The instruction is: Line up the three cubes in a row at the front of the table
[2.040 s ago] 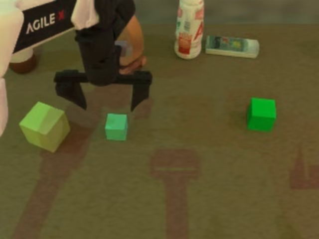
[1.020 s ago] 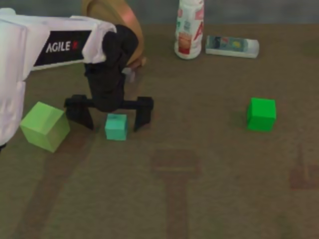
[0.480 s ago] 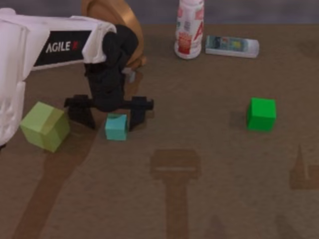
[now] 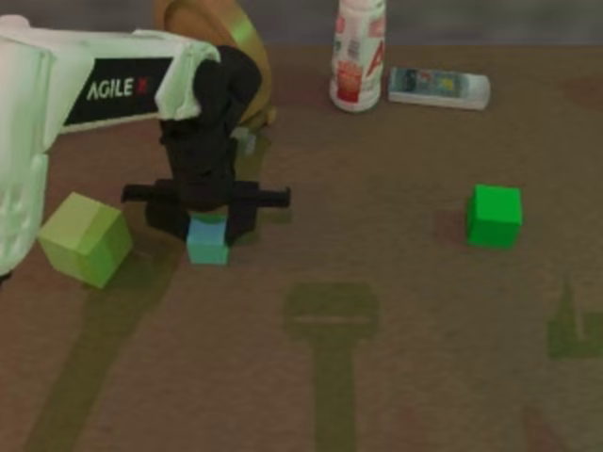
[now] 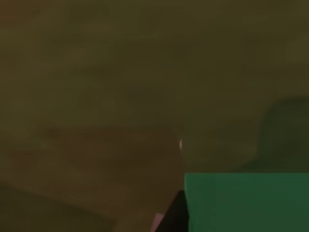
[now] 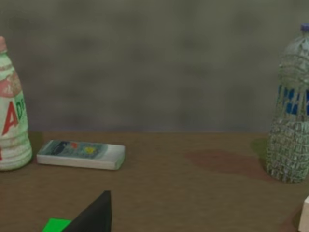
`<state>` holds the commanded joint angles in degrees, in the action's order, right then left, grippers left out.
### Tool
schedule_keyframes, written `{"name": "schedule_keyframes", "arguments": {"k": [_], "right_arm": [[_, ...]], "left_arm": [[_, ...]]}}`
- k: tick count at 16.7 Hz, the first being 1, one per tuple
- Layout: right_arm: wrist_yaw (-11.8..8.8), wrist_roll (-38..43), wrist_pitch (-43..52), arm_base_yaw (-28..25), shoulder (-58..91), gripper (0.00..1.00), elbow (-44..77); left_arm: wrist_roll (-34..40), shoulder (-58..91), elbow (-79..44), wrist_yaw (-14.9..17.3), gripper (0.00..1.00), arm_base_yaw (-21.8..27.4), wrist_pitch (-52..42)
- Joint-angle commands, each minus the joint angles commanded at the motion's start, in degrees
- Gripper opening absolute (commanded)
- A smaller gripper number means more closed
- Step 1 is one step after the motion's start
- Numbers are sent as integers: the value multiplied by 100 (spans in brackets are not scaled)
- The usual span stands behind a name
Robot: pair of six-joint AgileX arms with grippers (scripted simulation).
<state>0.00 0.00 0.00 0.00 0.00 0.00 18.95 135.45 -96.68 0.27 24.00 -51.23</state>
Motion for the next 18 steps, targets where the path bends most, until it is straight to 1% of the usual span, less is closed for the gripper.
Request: {"name": "schedule_keyframes", "arguments": {"k": [6, 8, 10, 14, 18], "right_arm": [[0, 0, 0, 0, 0, 100, 0], [0, 0, 0, 0, 0, 100, 0], [0, 0, 0, 0, 0, 100, 0], [0, 0, 0, 0, 0, 100, 0], [0, 0, 0, 0, 0, 100, 0]], "left_arm": [[0, 0, 0, 0, 0, 0, 0], [-41, -200, -66, -59, 0, -16, -94], [-23, -265, -239, -59, 0, -44, -313], [-18, -542, -754, -63, 0, -107, -1186], [-29, -660, -904, -64, 0, -124, -1395]]}}
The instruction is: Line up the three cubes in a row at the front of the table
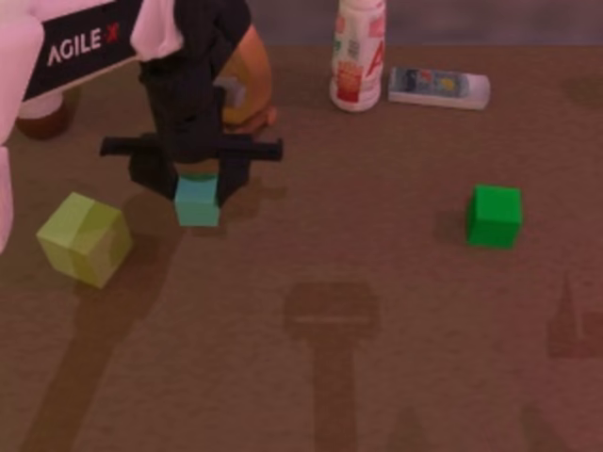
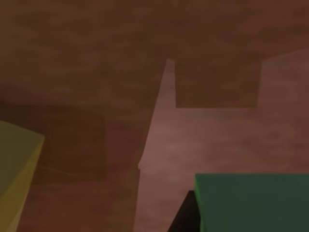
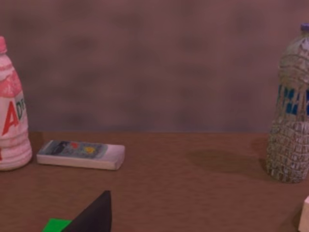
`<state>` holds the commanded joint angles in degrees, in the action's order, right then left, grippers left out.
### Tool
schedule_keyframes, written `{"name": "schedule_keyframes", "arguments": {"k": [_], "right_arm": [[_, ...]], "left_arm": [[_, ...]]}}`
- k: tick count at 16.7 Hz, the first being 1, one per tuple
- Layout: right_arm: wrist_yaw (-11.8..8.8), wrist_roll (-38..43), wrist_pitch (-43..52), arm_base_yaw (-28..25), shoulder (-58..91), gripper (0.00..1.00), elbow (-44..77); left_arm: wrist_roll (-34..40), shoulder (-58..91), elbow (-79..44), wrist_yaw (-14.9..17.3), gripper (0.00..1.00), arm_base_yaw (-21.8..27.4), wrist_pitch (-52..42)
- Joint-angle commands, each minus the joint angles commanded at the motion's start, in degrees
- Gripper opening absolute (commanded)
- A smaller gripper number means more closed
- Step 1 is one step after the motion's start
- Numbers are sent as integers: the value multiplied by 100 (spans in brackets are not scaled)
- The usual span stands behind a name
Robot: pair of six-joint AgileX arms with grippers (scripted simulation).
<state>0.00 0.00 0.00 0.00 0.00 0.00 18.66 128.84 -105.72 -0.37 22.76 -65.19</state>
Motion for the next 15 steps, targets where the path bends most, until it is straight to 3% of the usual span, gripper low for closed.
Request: {"name": "schedule_keyframes", "arguments": {"k": [4, 6, 15], "right_arm": [[0, 0, 0, 0, 0, 100, 0], [0, 0, 0, 0, 0, 100, 0], [0, 0, 0, 0, 0, 100, 0]], "left_arm": [[76, 30, -13, -5, 0, 115, -6], [401, 61, -87, -14, 0, 425, -66], [3419, 85, -398, -79, 0, 3074, -488]]}}
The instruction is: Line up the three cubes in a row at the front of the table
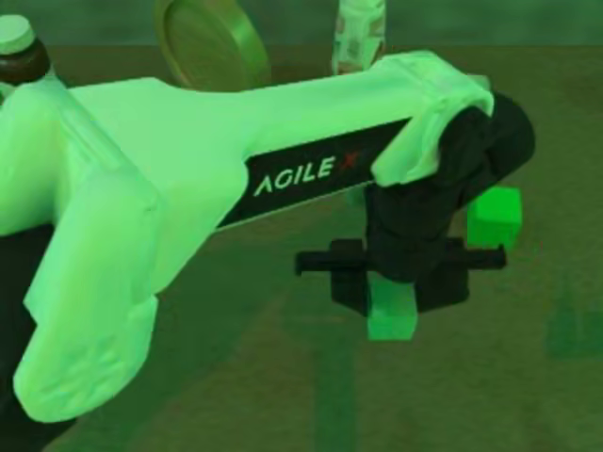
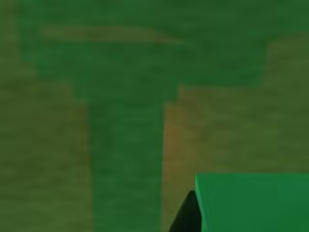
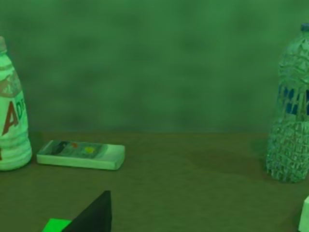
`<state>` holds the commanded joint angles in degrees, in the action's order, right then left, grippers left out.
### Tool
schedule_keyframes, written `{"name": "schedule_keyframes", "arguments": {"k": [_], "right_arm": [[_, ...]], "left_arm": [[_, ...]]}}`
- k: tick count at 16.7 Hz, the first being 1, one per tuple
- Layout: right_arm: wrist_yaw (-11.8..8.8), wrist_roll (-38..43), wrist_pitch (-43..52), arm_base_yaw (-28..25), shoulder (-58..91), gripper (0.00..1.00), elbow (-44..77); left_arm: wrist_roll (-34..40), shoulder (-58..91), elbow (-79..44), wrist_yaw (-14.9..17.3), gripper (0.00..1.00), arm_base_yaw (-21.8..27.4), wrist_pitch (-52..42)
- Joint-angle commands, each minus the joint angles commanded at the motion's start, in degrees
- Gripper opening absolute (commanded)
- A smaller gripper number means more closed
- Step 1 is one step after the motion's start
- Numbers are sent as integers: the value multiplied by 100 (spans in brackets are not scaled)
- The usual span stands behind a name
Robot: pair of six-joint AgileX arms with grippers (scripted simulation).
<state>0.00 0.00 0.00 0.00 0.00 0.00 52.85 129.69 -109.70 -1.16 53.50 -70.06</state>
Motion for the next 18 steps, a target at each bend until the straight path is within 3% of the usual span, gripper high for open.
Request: {"name": "schedule_keyframes", "arguments": {"k": [4, 10, 18], "right_arm": [[0, 0, 0, 0, 0, 100, 0], [0, 0, 0, 0, 0, 100, 0], [0, 0, 0, 0, 0, 100, 0]], "left_arm": [[664, -89, -43, -28, 0, 653, -52], [667, -53, 53, -25, 0, 649, 54], [686, 226, 1037, -26, 0, 679, 1347]]}}
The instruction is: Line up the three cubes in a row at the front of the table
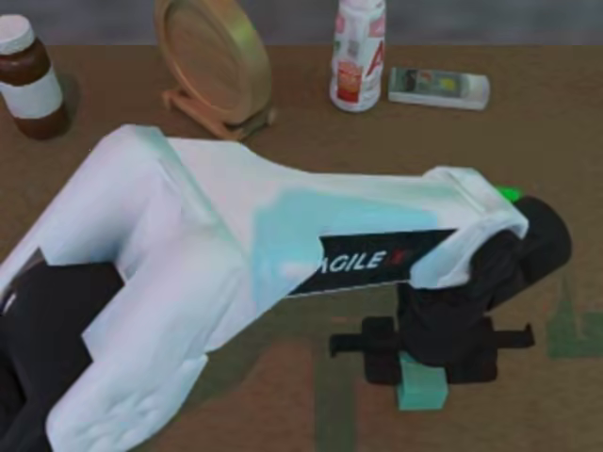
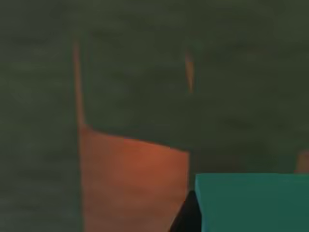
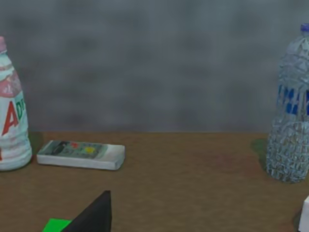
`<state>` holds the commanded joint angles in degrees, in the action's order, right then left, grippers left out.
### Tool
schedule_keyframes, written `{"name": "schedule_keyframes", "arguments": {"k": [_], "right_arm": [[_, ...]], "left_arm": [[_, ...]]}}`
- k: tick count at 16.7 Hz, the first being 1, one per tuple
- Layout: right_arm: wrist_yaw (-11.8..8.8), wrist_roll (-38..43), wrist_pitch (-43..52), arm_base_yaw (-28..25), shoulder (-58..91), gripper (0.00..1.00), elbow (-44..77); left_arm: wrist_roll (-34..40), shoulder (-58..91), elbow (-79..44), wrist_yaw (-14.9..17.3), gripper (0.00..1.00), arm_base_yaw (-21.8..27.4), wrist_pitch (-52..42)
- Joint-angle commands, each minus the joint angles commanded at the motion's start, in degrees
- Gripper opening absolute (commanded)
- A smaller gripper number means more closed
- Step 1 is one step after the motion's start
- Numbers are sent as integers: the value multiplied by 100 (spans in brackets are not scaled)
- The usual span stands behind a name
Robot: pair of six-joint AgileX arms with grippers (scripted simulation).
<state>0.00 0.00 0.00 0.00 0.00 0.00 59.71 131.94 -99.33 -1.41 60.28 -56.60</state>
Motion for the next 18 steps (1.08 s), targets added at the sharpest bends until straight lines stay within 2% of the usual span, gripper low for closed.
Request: {"name": "schedule_keyframes", "arguments": {"k": [3, 16, 18], "right_arm": [[0, 0, 0, 0, 0, 100, 0], [0, 0, 0, 0, 0, 100, 0], [0, 0, 0, 0, 0, 100, 0]], "left_arm": [[0, 1, 2, 0, 0, 0, 2], [0, 1, 2, 0, 98, 0, 2], [0, 1, 2, 0, 100, 0, 2]]}}
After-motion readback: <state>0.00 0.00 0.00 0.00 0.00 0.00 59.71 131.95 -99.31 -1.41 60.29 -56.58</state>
